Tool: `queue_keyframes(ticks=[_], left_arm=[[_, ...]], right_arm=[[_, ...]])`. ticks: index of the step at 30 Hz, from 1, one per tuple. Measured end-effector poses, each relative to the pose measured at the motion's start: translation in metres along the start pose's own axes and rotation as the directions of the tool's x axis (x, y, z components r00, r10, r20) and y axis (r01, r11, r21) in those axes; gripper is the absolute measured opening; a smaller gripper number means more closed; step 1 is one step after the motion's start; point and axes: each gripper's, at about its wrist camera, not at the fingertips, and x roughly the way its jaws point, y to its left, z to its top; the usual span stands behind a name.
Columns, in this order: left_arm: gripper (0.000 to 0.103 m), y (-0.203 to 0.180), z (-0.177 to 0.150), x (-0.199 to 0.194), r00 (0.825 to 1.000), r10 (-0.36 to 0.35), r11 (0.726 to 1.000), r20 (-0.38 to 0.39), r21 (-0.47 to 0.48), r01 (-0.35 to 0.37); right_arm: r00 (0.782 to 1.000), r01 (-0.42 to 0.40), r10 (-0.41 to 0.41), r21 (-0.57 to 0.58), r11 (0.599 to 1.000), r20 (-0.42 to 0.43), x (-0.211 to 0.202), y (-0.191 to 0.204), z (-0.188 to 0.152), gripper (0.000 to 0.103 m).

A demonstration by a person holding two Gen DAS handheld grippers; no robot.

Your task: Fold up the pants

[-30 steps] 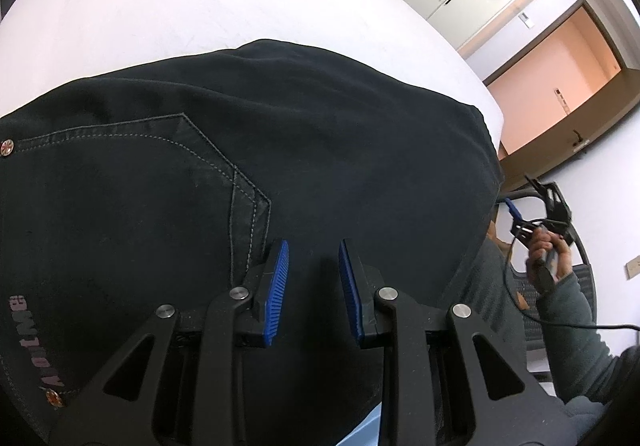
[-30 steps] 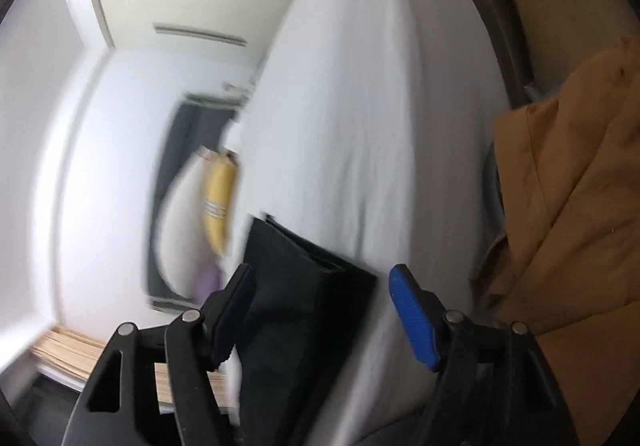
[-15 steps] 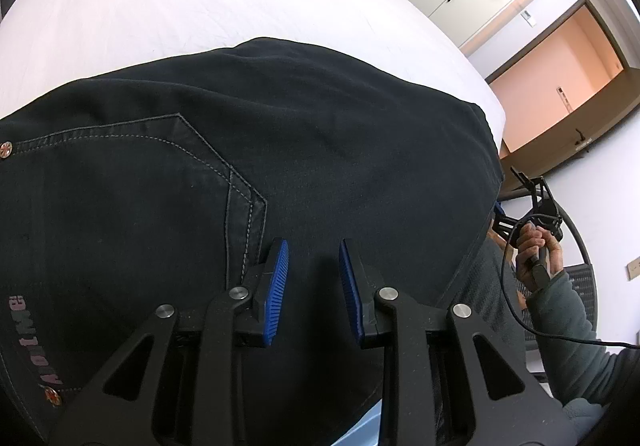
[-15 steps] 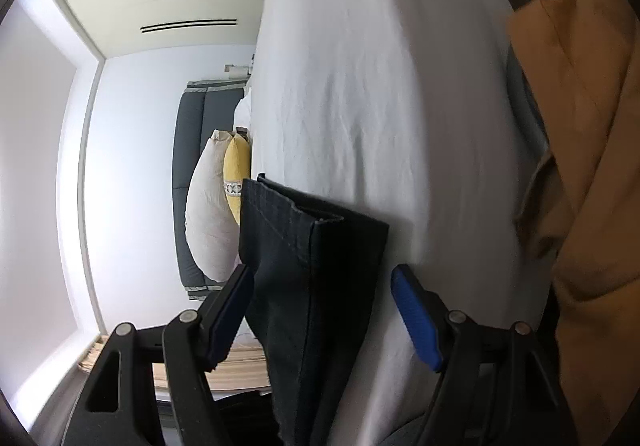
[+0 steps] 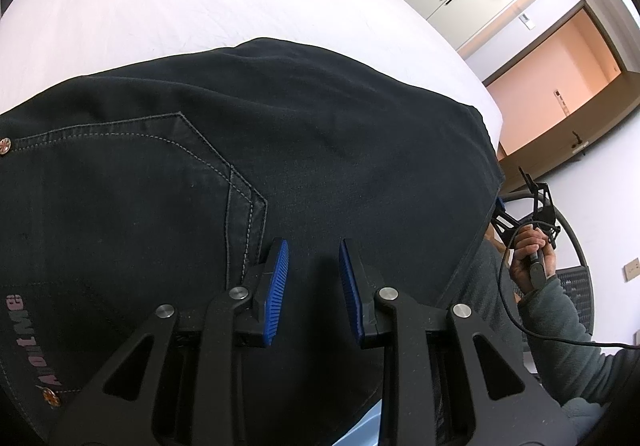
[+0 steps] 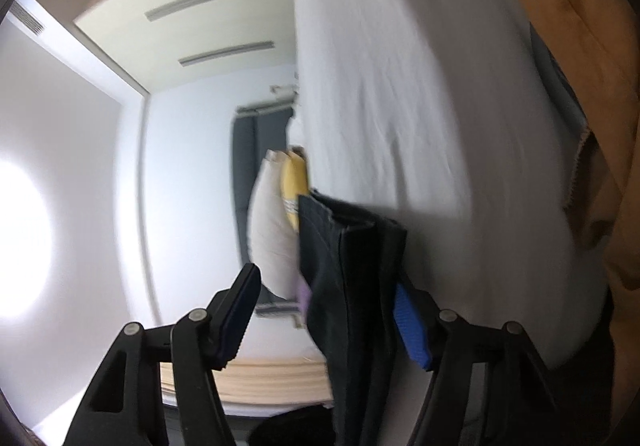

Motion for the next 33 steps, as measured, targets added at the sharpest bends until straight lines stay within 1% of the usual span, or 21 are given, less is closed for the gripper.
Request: queue_keyframes(ticks=[6,8,9,10,11,13,14,15,17,19,21,22,23,26,28,30,32,33], left_arm=[[0.025,0.000,0.000,0.000,1.000,0.007,1.000,0.000,0.003,-0.007],[0.025,-0.001,0.000,0.000,1.000,0.009,1.000,-0.001,0.004,-0.009],[0.025,-0.002,0.000,0.000,1.000,0.009,1.000,-0.001,0.004,-0.009],[0.025,-0.002,0.000,0.000,1.000,0.011,1.000,-0.002,0.005,-0.011],[0.025,-0.003,0.000,0.000,1.000,0.013,1.000,-0.003,0.006,-0.013],[0.025,-0.005,0.000,0.000,1.000,0.015,1.000,-0.004,0.006,-0.015],[0.025,-0.006,0.001,0.000,1.000,0.015,1.000,-0.004,0.005,-0.015],[0.025,-0.006,0.001,0.001,1.000,0.014,1.000,-0.004,0.001,-0.014],[0.025,-0.007,0.004,-0.001,1.000,0.008,1.000,-0.001,-0.011,-0.008],[0.025,-0.014,0.008,-0.004,1.000,-0.005,1.000,0.017,-0.008,0.005],[0.025,-0.025,0.015,-0.010,0.998,-0.039,0.999,0.046,0.005,0.039],[0.025,-0.034,0.022,-0.010,0.996,-0.064,0.998,0.059,0.014,0.063],[0.025,-0.042,0.028,-0.008,0.994,-0.083,0.996,0.063,0.022,0.082],[0.025,-0.075,0.052,0.017,0.991,-0.133,0.989,0.032,0.069,0.130],[0.025,-0.097,0.067,0.044,0.984,-0.179,0.979,0.001,0.100,0.178],[0.025,-0.111,0.077,0.077,0.987,-0.153,0.982,-0.040,0.104,0.157],[0.025,-0.115,0.083,0.104,0.986,-0.134,0.986,-0.099,0.085,0.143],[0.025,-0.114,0.083,0.118,0.987,-0.103,0.990,-0.125,0.082,0.114]], right_arm=[[0.999,-0.047,0.046,-0.034,0.998,-0.021,0.010,0.003,-0.002,0.068],[0.999,-0.018,0.017,-0.045,0.999,-0.030,0.015,0.003,0.000,0.067],[0.999,0.001,-0.003,-0.046,0.999,-0.037,0.017,0.002,0.002,0.065],[0.999,0.015,-0.017,-0.045,0.999,-0.045,0.021,0.001,0.004,0.057],[0.999,0.015,-0.017,-0.045,0.999,-0.048,0.021,0.001,0.005,0.054],[0.998,-0.008,0.005,-0.054,0.998,-0.058,0.021,0.003,0.007,0.033],[0.997,-0.015,0.010,-0.064,0.998,-0.070,0.022,0.004,0.007,0.029],[0.997,-0.020,0.014,-0.074,0.997,-0.080,0.019,0.003,0.006,0.026],[0.996,-0.020,0.012,-0.081,0.996,-0.090,0.021,0.005,0.006,0.025],[0.996,-0.008,0.001,-0.085,0.996,-0.087,0.020,0.007,0.007,0.020],[0.997,0.023,-0.032,-0.107,0.994,-0.077,0.022,0.014,0.007,0.015],[0.996,0.053,-0.062,-0.127,0.991,-0.070,0.017,0.015,0.007,0.013],[0.994,0.078,-0.088,-0.145,0.986,-0.065,0.018,0.018,0.006,0.013],[0.985,0.152,-0.164,-0.185,0.971,-0.050,0.023,0.028,0.007,0.012],[0.982,0.172,-0.185,-0.203,0.964,-0.045,0.023,0.032,0.007,0.010],[0.979,0.187,-0.200,-0.217,0.958,-0.040,0.023,0.036,0.007,0.010],[0.978,0.192,-0.205,-0.220,0.956,-0.038,0.023,0.038,0.007,0.009],[0.976,0.202,-0.215,-0.228,0.952,-0.036,0.024,0.039,0.007,0.009]])
